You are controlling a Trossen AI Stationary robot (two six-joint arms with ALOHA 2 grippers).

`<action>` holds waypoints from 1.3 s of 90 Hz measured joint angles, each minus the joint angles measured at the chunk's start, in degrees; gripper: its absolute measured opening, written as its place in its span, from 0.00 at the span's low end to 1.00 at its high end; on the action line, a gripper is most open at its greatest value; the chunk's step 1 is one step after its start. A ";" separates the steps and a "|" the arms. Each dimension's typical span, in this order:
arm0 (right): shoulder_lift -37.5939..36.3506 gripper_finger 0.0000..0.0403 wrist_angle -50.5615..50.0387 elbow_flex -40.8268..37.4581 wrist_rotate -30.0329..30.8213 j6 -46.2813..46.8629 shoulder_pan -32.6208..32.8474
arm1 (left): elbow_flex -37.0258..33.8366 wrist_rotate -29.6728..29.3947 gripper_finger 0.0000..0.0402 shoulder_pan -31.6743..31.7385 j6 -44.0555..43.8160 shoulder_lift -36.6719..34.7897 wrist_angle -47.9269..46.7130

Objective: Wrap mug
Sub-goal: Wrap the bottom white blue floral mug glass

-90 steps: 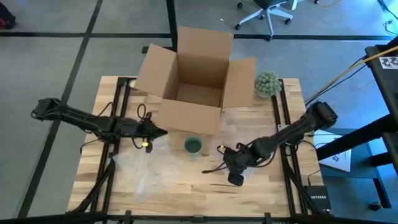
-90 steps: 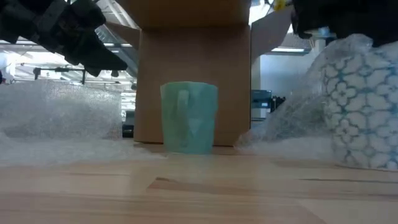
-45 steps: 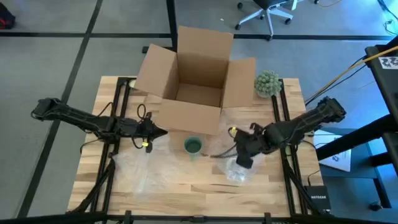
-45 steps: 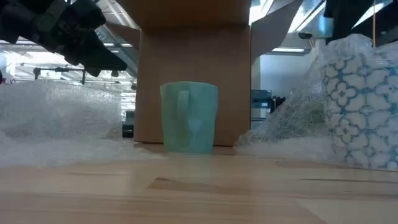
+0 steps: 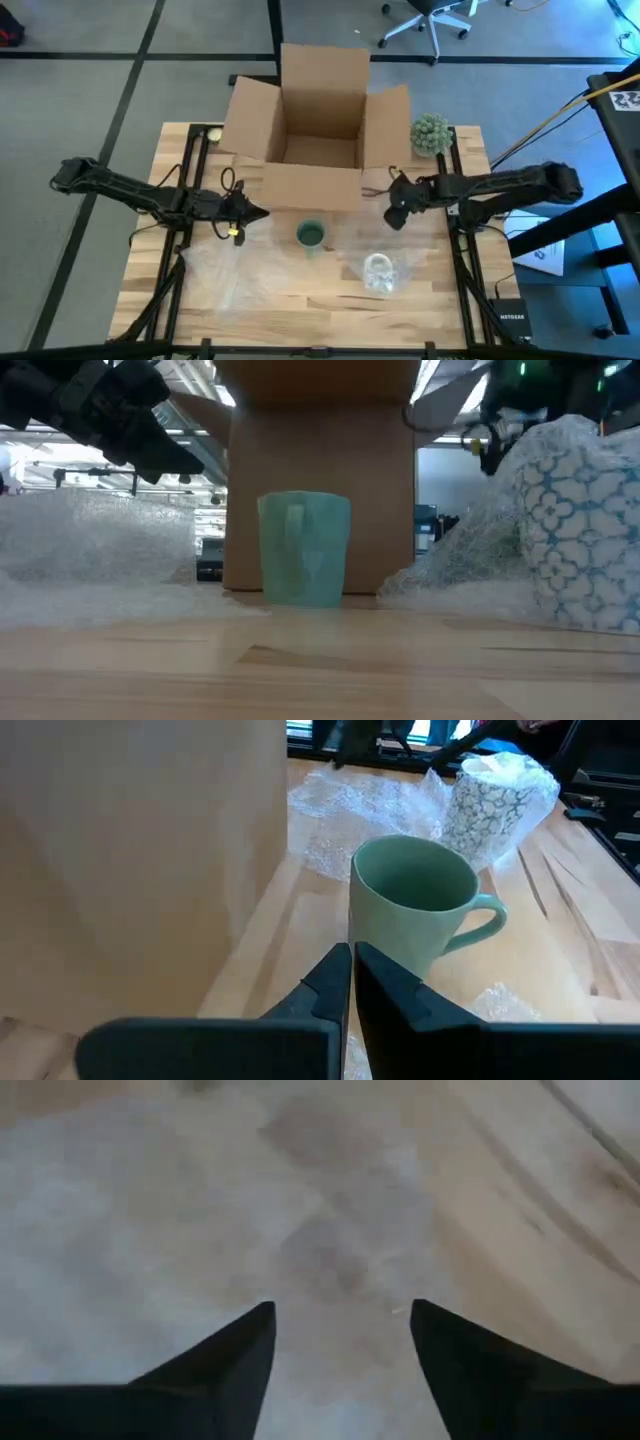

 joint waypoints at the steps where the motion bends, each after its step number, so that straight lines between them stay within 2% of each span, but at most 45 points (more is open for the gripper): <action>1: -0.16 0.57 0.52 -0.52 -0.02 -0.09 -0.41 | 0.00 0.00 0.00 0.00 0.00 0.00 0.00; 20: -0.79 0.58 9.26 -8.23 3.55 -3.02 -5.66 | 0.00 0.00 0.00 0.00 0.00 0.00 0.03; 44: -0.76 0.57 20.78 -16.65 1.66 -3.01 -9.78 | 0.00 -0.02 0.00 0.00 0.00 0.00 0.05; 53: -0.77 0.52 22.59 -17.84 1.03 -3.09 -9.69 | 0.00 -0.15 0.00 0.00 -0.03 0.00 0.05; 60: -0.74 0.43 22.90 -17.65 -0.42 -3.19 -9.78 | 0.00 -0.16 0.00 0.00 -0.31 0.00 0.05; 77: -0.60 0.08 22.43 -15.56 -9.71 -5.08 -9.72 | 0.00 -0.18 0.00 0.00 -1.06 0.00 0.22; 81: -0.46 0.03 21.86 -14.77 -11.63 -5.81 -9.67 | 0.00 -0.17 0.00 0.00 -1.29 0.00 0.24; 89: -0.46 0.04 18.48 -12.57 -14.66 -5.87 -9.60 | 0.00 -0.17 0.00 0.00 -2.07 0.00 0.06; 117: -0.54 0.01 -4.23 5.27 -13.08 -8.92 -2.76 | 0.00 -0.17 0.00 0.00 -2.23 0.00 0.05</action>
